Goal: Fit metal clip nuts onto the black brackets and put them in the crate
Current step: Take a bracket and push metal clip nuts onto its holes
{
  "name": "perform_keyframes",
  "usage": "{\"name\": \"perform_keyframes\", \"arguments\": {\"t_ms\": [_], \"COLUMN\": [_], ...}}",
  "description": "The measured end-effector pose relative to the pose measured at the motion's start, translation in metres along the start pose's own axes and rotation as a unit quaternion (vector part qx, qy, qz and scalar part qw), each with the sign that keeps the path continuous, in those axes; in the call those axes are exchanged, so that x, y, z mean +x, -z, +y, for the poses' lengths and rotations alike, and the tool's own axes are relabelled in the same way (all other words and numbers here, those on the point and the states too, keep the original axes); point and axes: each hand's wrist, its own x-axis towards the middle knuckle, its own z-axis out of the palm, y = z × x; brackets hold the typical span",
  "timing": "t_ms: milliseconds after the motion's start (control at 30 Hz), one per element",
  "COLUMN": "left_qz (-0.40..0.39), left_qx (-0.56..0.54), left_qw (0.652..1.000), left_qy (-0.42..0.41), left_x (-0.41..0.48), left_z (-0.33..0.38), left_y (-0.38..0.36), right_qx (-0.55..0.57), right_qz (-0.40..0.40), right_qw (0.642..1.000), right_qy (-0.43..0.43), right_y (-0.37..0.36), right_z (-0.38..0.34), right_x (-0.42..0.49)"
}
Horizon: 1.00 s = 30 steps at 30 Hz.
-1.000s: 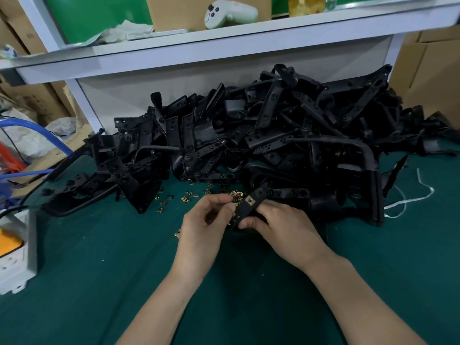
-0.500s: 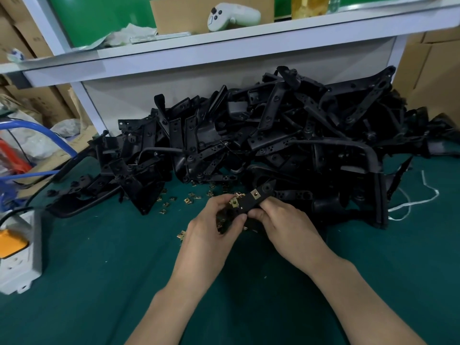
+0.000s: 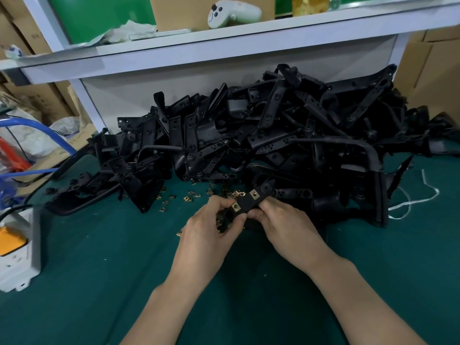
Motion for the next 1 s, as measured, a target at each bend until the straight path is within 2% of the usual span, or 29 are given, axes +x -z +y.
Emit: {"name": "perform_keyframes", "arguments": {"t_ms": [267,500,1000], "left_qz": [-0.003,-0.001,0.018], "left_qx": [0.02,-0.03,-0.021], "left_qw": [0.999,1.0,0.997], "left_qy": [-0.032,-0.005,-0.073], "left_x": [0.0003,-0.0015,0.0034], "left_z": [0.0016,0.004,-0.0009], "left_y": [0.0018,-0.0051,0.0021], "right_qx": [-0.015,0.014,-0.026], "right_qz": [-0.006,0.03,0.038], "right_qw": [1.0,0.999,0.999], "right_qy": [0.009,0.009,0.014], "right_y": [-0.0003,-0.0016,0.0023], "right_z": [0.0037,0.0046,-0.0019], "right_x": [-0.0001,0.0031,-0.0008]}}
